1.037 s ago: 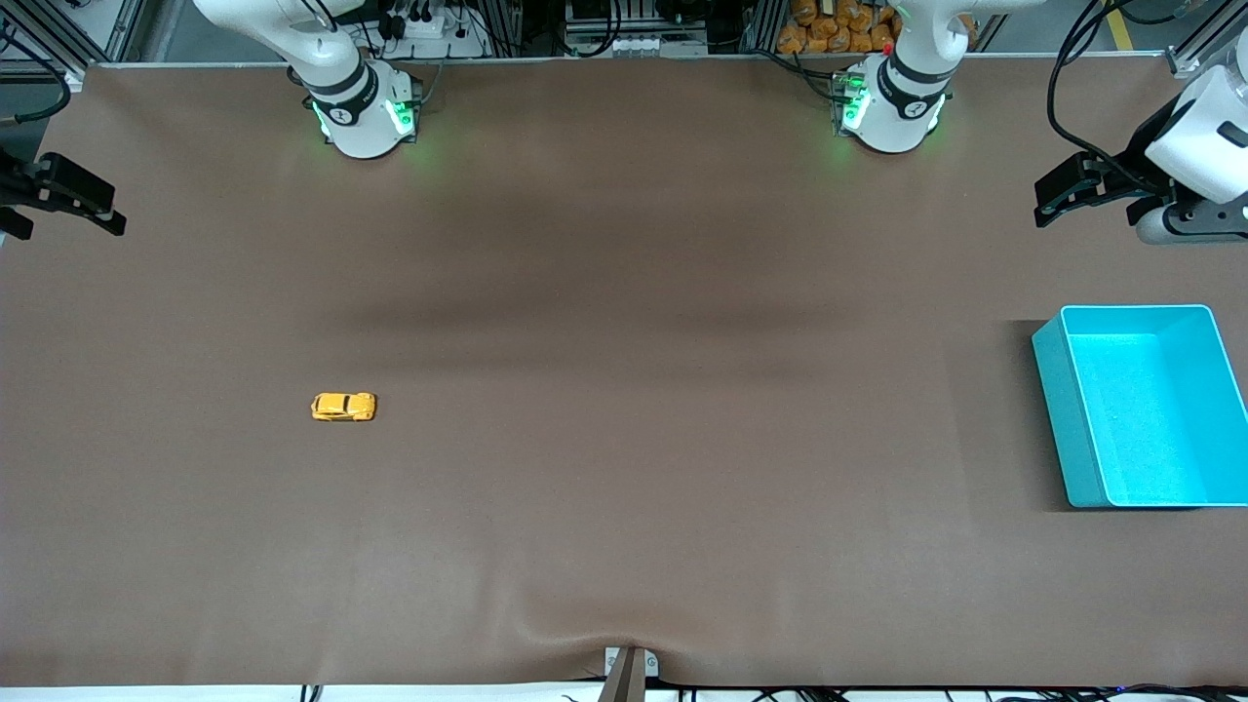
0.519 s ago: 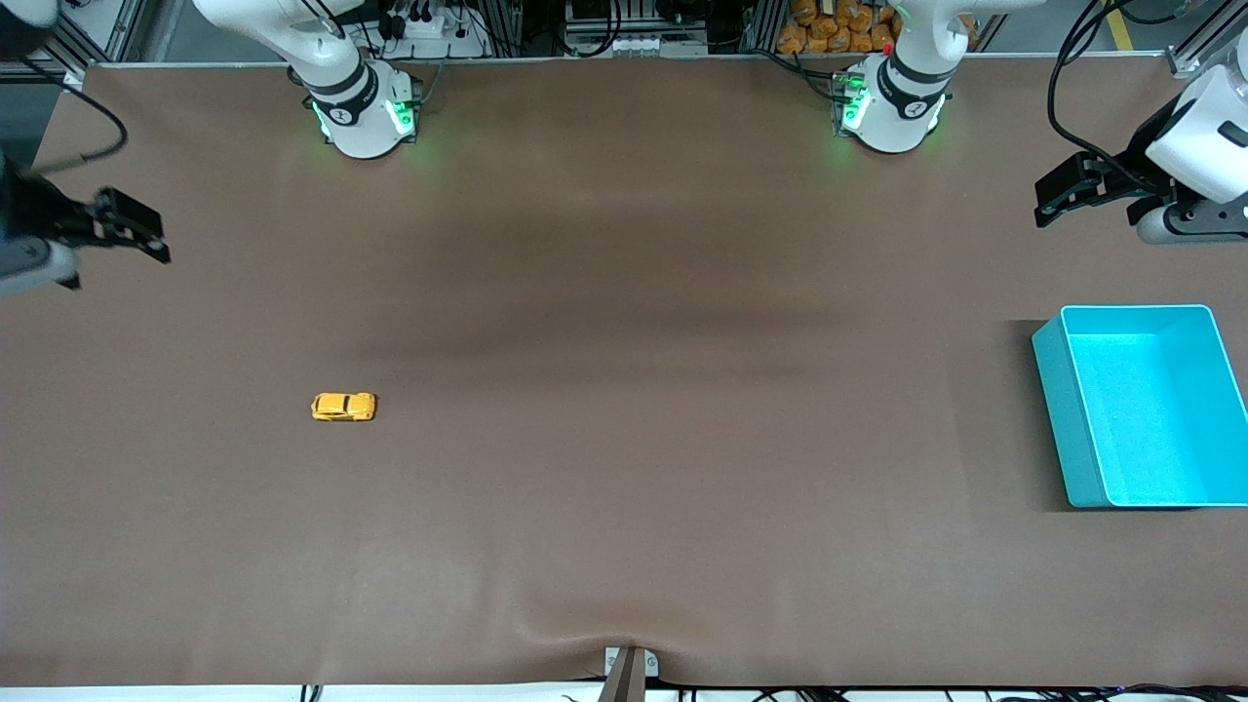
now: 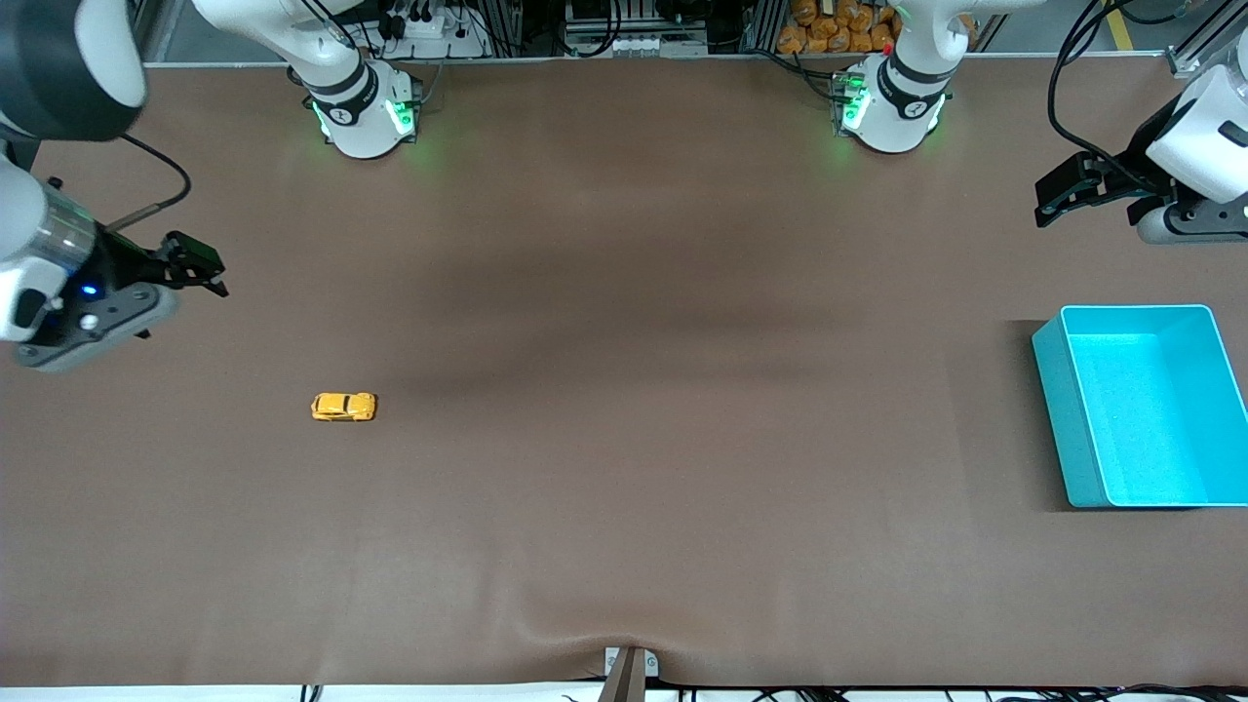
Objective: Wind and store yellow beetle car
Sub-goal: 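Reach the right gripper down over the yellow beetle car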
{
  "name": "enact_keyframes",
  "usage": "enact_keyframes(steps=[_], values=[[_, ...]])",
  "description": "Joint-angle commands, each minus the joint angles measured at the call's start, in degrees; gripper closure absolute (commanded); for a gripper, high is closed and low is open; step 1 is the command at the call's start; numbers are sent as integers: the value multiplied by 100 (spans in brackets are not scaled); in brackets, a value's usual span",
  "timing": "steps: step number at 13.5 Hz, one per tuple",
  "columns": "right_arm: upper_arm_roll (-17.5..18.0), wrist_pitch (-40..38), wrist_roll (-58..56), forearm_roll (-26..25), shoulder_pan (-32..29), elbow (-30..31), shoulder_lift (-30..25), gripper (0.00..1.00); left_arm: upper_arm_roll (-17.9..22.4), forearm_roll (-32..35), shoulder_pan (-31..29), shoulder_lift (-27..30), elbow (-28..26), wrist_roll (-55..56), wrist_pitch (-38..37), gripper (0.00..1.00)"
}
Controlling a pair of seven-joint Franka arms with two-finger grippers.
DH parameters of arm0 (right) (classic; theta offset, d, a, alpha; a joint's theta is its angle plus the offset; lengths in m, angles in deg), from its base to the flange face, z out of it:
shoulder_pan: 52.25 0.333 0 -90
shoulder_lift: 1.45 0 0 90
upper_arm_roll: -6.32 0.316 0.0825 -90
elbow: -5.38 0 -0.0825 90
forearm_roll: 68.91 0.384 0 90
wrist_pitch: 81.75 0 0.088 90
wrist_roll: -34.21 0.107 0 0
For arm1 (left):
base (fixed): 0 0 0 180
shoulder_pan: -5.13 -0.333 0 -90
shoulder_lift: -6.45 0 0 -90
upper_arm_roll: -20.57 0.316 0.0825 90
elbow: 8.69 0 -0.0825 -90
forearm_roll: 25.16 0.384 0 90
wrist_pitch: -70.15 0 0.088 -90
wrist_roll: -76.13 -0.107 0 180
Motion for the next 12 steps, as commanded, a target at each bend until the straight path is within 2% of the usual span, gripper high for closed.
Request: enact_keyframes(steps=[1,8,10,12], values=[[-47,553,-915,-291,304,602,13,0,-4,-85,-29,63,1,-49,6,0],[-56,3031,-3641,-299,260,2659,47,0,-4,-85,-29,63,1,-49,6,0],[-65,3533,-3756,-291,164,2890,257,0,-21,-85,-29,63,1,-49,6,0],[-74,3579,-3870,-325,207,2847,661,0,-4,-85,-37,63,1,-49,6,0]])
